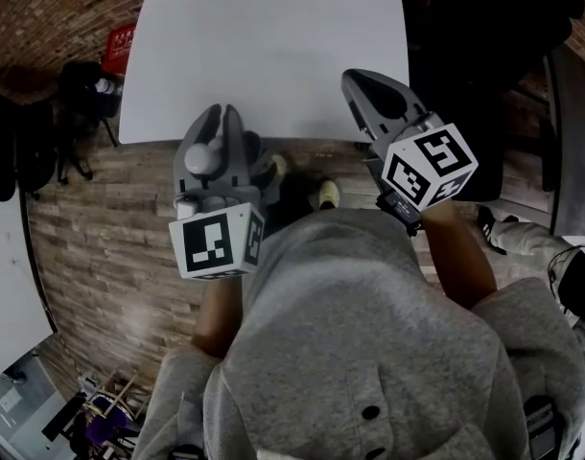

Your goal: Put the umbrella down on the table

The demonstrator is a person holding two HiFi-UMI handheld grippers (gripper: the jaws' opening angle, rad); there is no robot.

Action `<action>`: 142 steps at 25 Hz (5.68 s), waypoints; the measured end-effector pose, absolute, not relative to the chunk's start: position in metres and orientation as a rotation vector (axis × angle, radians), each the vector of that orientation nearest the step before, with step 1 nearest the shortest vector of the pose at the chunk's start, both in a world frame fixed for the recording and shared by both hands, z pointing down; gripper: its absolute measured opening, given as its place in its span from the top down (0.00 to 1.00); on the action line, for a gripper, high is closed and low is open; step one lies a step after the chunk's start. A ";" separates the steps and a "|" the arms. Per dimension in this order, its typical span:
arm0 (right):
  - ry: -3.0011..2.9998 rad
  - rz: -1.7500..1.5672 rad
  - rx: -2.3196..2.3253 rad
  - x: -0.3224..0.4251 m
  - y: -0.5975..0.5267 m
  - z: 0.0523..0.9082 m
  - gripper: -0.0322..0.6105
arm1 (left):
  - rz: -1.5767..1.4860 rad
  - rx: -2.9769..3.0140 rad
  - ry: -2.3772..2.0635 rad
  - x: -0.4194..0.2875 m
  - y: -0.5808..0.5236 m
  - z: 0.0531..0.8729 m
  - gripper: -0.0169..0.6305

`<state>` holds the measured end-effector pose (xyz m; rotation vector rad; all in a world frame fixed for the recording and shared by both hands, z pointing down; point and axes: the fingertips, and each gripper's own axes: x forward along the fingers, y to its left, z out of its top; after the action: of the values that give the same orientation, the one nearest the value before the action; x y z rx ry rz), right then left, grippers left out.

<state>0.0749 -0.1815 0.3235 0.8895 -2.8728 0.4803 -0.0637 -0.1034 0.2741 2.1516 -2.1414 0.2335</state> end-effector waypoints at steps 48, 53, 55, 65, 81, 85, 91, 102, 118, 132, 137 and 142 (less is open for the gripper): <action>-2.642 0.418 1.237 -0.033 -0.299 0.339 0.91 | 0.018 2.450 -1.811 -0.191 -0.298 0.313 0.89; -2.604 0.415 1.269 -0.031 -0.298 0.340 0.91 | -0.018 2.527 -1.771 -0.188 -0.309 0.317 0.89; -2.595 0.418 1.279 -0.030 -0.299 0.341 0.91 | -0.015 2.533 -1.752 -0.188 -0.311 0.324 0.89; -2.598 0.410 1.268 -0.034 -0.303 0.340 0.91 | -0.093 2.560 -1.710 -0.198 -0.313 0.329 0.89; -2.632 0.421 1.216 -0.057 -0.304 0.346 0.91 | -0.118 2.572 -1.472 -0.237 -0.283 0.349 0.83; -2.638 0.427 1.210 -0.059 -0.303 0.345 0.91 | -0.152 2.608 -1.449 -0.243 -0.271 0.348 0.81; -2.635 0.435 1.194 -0.065 -0.303 0.351 0.91 | -0.161 2.418 -1.631 -0.278 -0.278 0.363 0.79; -2.623 0.438 1.184 -0.072 -0.302 0.356 0.91 | -0.085 2.152 -1.814 -0.344 -0.282 0.400 0.65; -2.590 0.431 1.175 -0.084 -0.304 0.366 0.91 | 0.040 1.920 -1.876 -0.394 -0.271 0.488 0.48; -2.558 0.413 1.216 -0.070 -0.307 0.368 0.91 | 0.447 1.880 -1.985 -0.411 -0.266 0.541 0.46; -2.564 0.423 1.209 -0.065 -0.306 0.370 0.91 | 0.479 1.844 -1.998 -0.413 -0.262 0.542 0.46; -2.580 0.423 1.210 -0.055 -0.304 0.368 0.91 | 0.432 1.859 -2.020 -0.408 -0.254 0.522 0.46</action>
<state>-0.0548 -0.3037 0.3684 1.2098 -2.5801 0.4232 -0.4083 -0.2541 0.5224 1.8588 -2.0198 0.4316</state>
